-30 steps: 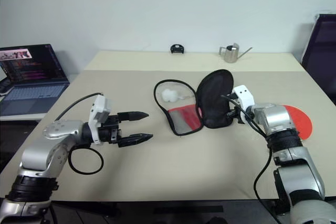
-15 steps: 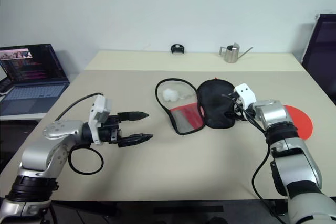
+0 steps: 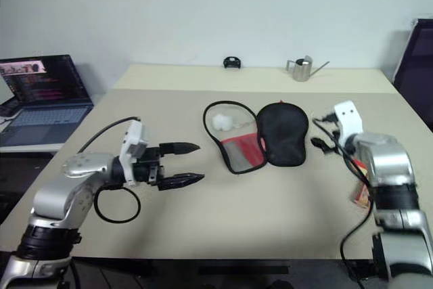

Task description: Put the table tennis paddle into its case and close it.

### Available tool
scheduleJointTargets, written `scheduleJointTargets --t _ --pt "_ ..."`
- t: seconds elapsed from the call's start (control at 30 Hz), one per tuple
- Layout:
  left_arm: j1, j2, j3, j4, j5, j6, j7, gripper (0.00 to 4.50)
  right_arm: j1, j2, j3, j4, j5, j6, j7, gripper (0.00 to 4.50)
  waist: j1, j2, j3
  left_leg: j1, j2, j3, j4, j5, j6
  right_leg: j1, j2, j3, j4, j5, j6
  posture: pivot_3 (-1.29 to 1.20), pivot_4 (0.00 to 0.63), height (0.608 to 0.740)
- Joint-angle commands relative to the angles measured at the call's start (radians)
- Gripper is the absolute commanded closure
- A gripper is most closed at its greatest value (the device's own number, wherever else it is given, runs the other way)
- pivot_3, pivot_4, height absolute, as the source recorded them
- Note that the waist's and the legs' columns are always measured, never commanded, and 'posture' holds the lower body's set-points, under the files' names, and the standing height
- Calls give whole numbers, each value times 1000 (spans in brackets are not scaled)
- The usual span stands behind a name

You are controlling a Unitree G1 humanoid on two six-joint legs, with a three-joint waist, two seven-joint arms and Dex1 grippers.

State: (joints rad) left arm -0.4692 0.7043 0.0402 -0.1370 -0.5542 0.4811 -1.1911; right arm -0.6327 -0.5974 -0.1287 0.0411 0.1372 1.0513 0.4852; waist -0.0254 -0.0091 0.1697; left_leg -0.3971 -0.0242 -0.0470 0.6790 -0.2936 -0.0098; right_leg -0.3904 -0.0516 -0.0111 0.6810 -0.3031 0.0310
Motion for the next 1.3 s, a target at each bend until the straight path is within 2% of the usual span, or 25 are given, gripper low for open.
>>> scheduleJointTargets --t 0.03,0.2,0.43,0.7,0.97,1.13,1.23,1.3 --pt "-63 -10 -9 -29 -33 2 -19 0 74 56 -109 -250 -35 98 -159 14 0 0 0 0 0 0 0 0 0 0 0 0 1 0 0 0 150 740" --pt "-129 -31 -54 14 -21 -10 -68 0 284 187 -167 -468 -115 76 -347 14 0 0 0 1 0 0 0 0 0 1 1 0 1 0 0 0 150 740" --pt "-184 -50 -92 97 5 -49 -122 0 401 331 -214 -611 -165 111 -487 14 -6 0 0 4 0 1 0 0 0 1 2 2 3 0 0 0 150 740" --pt "-197 -59 -103 131 23 -73 -142 0 377 377 -282 -505 -170 48 -557 14 -6 0 0 5 0 1 0 0 0 1 3 2 3 0 0 0 150 740" --pt "-175 -53 -87 114 28 -71 -119 0 309 419 -364 -380 -136 75 -595 14 -6 0 0 5 0 1 0 1 1 1 3 2 3 0 0 0 150 740" --pt "-166 -51 -81 106 25 -68 -104 0 292 441 -363 -332 -130 76 -603 14 -7 0 -1 6 0 1 0 1 1 2 3 3 3 0 0 0 150 740" --pt "-162 -50 -81 100 23 -66 -98 0 278 446 -360 -296 -132 55 -610 623 -8 0 -1 7 0 2 0 1 1 3 3 3 4 0 0 0 150 740" --pt "-159 -49 -80 97 22 -66 -96 0 273 447 -361 -282 -132 51 -612 1226 -8 -1 -2 9 0 2 0 1 1 4 3 4 5 0 0 0 150 740"
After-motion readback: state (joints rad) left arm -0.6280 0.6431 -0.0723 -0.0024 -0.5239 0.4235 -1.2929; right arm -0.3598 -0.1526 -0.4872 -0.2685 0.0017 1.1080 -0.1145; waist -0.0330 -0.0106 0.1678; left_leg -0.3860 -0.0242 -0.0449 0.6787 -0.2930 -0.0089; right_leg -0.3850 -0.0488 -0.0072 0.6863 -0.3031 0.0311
